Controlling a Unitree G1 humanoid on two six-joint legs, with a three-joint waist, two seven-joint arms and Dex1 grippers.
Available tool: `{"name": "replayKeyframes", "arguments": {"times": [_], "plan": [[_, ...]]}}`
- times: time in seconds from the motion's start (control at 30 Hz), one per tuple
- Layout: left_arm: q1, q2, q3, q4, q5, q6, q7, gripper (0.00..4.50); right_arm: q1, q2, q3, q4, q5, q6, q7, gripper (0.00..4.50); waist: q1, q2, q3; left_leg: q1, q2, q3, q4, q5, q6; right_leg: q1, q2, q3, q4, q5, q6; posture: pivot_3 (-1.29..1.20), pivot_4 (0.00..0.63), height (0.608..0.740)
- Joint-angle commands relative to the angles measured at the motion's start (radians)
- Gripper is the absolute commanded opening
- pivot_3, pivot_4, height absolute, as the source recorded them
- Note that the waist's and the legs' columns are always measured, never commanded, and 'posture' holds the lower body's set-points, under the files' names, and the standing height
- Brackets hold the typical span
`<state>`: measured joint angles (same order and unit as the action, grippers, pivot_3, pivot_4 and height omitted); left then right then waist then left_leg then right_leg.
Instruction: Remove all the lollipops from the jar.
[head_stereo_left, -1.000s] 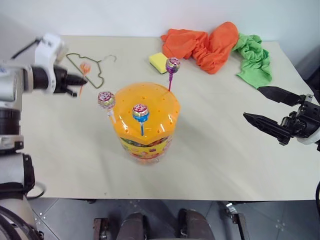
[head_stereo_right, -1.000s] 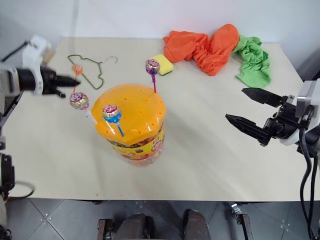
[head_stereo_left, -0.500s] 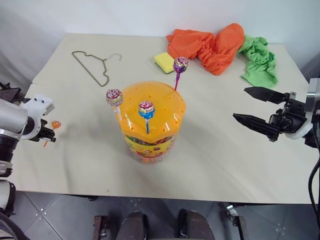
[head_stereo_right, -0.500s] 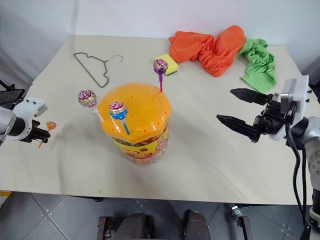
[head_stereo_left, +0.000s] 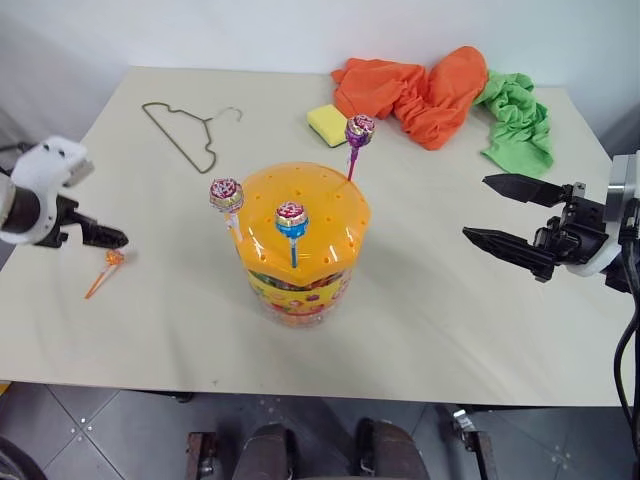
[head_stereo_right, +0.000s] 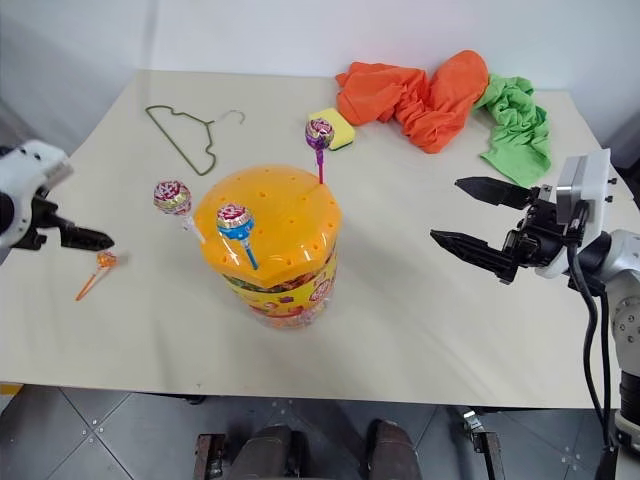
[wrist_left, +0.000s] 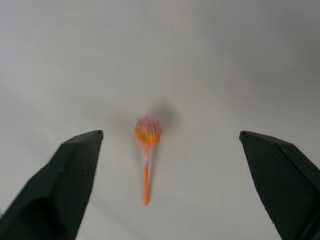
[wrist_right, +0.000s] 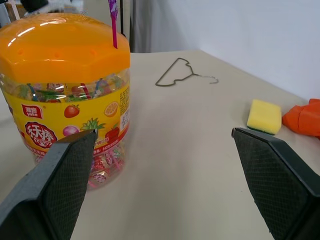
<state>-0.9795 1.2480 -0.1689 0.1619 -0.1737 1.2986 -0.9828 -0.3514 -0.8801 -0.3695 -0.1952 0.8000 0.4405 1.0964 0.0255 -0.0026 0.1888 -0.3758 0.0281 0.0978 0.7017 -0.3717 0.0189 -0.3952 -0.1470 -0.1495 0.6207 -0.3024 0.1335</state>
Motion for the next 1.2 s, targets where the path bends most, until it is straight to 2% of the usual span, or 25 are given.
{"name": "replayKeyframes", "arguments": {"times": [0.03,0.17,0.23,0.3,0.47,0.6,0.73,1.0,1.17,1.2], "plan": [[0.013,-0.004,0.122,-0.035,-0.077,-0.078,-0.046,4.49,-0.010,-0.023,-0.048,-0.013,0.008,-0.009,0.008,4.50,-0.001,0.000,0.000,0.000,0.000,0.000,0.000,0.000,0.000,0.000,0.000,0.000,0.000,0.000,0.000,0.00,0.150,0.740],[0.145,-0.139,0.399,-0.098,-0.259,-0.332,-0.154,4.49,0.003,-0.029,-0.062,-0.021,0.011,-0.010,0.010,4.50,-0.001,0.000,0.000,0.000,0.000,0.000,0.001,0.000,0.000,0.000,0.000,0.000,0.001,0.000,0.000,0.00,0.150,0.740],[0.199,-0.200,0.481,-0.113,-0.343,-0.448,-0.250,4.49,0.009,-0.032,-0.070,-0.026,0.012,-0.007,0.010,4.50,0.000,0.000,0.000,0.000,0.001,0.000,0.002,0.000,0.000,0.000,-0.001,-0.001,0.002,0.000,0.000,0.00,0.150,0.740],[0.253,-0.261,0.527,-0.102,-0.429,-0.636,-0.457,4.49,0.014,-0.036,-0.079,-0.034,0.016,-0.001,0.011,4.50,-0.002,0.000,0.000,-0.001,0.001,0.000,0.003,0.000,0.000,0.000,-0.001,-0.001,0.002,0.000,0.000,0.00,0.150,0.740],[0.236,-0.323,0.481,-0.065,-0.508,-0.734,-0.603,4.49,0.039,-0.050,-0.104,-0.087,0.068,0.035,0.038,4.50,0.000,0.000,0.000,-0.001,0.000,0.001,0.003,0.000,0.000,0.000,0.000,-0.001,0.002,0.000,0.000,0.00,0.150,0.740],[0.180,-0.373,0.428,-0.051,-0.547,-0.759,-0.619,4.49,0.107,-0.062,-0.138,-0.230,0.162,0.090,0.058,4.50,0.004,0.000,0.000,-0.001,0.000,0.000,0.005,0.000,0.000,0.000,-0.001,-0.001,0.002,0.000,0.000,0.00,0.150,0.740],[0.160,-0.382,0.351,-0.050,-0.568,-0.767,-0.632,4.49,0.189,-0.073,-0.169,-0.343,0.220,0.112,0.085,4.50,0.000,0.000,0.000,-0.001,0.000,-0.001,0.005,-0.001,0.000,0.001,-0.001,-0.001,0.002,0.000,0.000,0.00,0.150,0.740],[0.121,-0.392,0.219,-0.021,-0.576,-0.817,-0.632,4.49,0.178,-0.066,-0.198,-0.426,0.316,0.128,-0.028,4.50,0.001,0.000,0.000,-0.001,0.000,-0.001,0.007,-0.001,0.000,0.001,-0.001,-0.001,0.002,0.000,0.000,0.00,0.150,0.740],[0.098,-0.399,0.188,-0.023,-0.616,-0.821,-0.632,4.49,0.161,-0.066,-0.193,-0.432,0.321,0.118,-0.075,4.50,0.006,-0.001,0.000,-0.001,0.000,-0.002,0.008,-0.001,0.001,0.003,-0.001,-0.001,0.002,0.000,0.000,0.00,0.150,0.740],[0.100,-0.391,0.185,-0.031,-0.629,-0.816,-0.632,4.30,0.161,-0.065,-0.196,-0.431,0.318,0.115,-0.083,4.50,0.006,-0.001,0.000,-0.001,0.000,-0.002,0.008,-0.001,0.001,0.003,-0.001,-0.001,0.002,0.000,0.000,0.00,0.150,0.740]]}}
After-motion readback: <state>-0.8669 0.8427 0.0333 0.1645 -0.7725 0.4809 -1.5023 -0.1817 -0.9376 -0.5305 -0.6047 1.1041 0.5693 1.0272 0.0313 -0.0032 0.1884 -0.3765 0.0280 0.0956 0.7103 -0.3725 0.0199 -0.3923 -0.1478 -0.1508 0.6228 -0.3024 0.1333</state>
